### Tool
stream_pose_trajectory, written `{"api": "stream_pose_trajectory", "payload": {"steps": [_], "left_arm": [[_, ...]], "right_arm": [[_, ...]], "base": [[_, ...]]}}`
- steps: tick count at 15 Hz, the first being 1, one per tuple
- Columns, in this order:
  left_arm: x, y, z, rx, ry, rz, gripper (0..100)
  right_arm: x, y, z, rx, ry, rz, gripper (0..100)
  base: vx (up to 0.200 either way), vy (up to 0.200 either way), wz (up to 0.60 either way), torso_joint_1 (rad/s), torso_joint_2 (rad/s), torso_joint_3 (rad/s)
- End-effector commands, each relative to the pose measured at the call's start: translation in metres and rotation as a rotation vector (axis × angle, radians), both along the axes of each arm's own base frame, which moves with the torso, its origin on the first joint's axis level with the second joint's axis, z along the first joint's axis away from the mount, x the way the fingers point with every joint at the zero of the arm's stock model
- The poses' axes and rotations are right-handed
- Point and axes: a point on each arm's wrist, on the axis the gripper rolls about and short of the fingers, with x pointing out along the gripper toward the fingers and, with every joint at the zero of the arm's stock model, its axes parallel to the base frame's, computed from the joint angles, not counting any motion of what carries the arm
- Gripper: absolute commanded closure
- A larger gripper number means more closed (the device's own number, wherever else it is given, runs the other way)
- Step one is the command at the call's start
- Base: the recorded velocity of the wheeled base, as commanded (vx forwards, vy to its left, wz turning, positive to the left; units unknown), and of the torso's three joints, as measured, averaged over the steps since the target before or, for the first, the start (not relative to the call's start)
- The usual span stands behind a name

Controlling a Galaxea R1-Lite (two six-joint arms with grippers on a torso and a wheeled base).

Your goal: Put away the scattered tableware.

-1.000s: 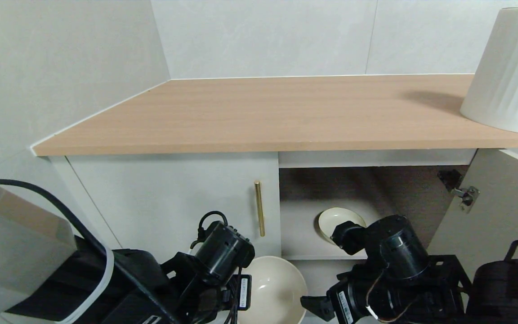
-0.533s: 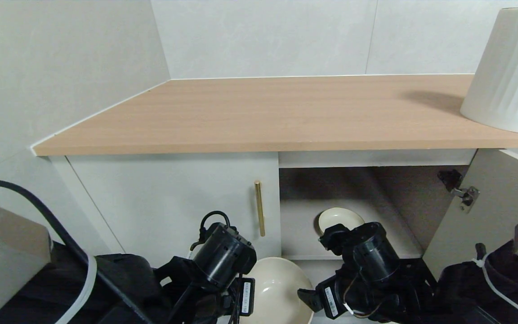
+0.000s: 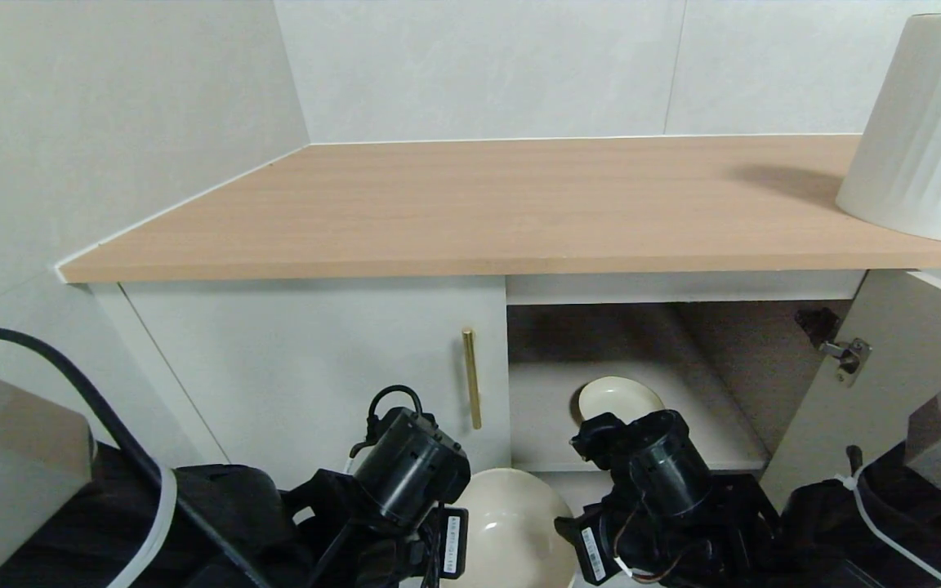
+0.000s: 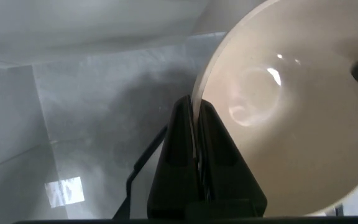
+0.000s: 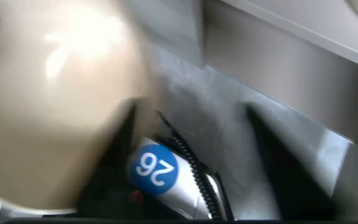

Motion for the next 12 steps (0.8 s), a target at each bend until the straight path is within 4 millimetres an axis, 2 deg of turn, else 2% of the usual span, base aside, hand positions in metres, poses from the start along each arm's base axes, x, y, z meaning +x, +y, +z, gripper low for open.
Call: {"api": "stream_pose_trajectory", "payload": {"steps": [1, 12], "left_arm": [[0.0002, 0.0004, 0.0003, 0.003, 0.0, 0.003, 100], [0.0003, 0.0003, 0.001, 0.001, -0.001, 0.002, 100]], "right_arm": [[0.0003, -0.0008, -0.0012, -0.008, 0.002, -0.005, 100], [0.0003, -0.0007, -0.0017, -0.009, 0.004, -0.005, 100]], "base": [[0.0, 0.0, 0.0, 0.0, 0.0, 0.0], [0.0, 0.0, 0.0, 0.0, 0.0, 0.0]]}}
